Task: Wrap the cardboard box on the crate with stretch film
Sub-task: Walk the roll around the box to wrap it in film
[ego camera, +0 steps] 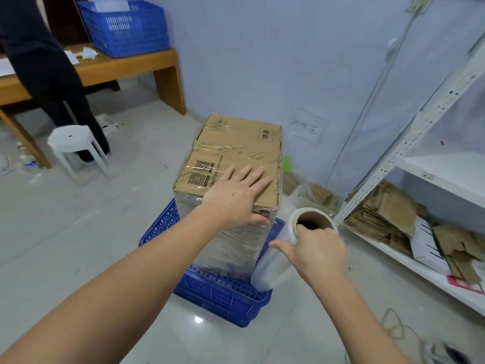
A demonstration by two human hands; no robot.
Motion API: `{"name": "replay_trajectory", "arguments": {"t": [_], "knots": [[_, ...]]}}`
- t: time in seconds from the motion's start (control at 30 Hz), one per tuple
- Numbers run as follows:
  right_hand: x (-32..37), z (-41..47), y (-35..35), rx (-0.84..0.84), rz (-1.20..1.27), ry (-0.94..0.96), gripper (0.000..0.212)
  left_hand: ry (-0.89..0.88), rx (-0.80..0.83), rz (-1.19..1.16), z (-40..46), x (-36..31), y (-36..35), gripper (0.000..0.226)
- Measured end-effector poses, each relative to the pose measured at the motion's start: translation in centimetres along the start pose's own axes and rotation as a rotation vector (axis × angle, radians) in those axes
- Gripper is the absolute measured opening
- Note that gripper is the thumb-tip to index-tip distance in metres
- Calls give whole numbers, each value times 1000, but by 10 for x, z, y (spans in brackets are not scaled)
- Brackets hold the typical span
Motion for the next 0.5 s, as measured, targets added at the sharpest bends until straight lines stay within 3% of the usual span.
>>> {"name": "replay_trajectory", "arguments": {"t": [0.5], "knots": [[15, -35, 9, -131, -53, 369, 43, -11, 20, -11, -4, 2, 2, 109]]}}
Point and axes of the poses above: each hand's wrist, its own z-axis towards the middle knuckle, its own y-axis out of the back of the hand, x = y × z, the point moved 3 cm from there along z, towards the middle knuckle, and after that the axes turned 11 degrees about -x, right-handed, at the moved point
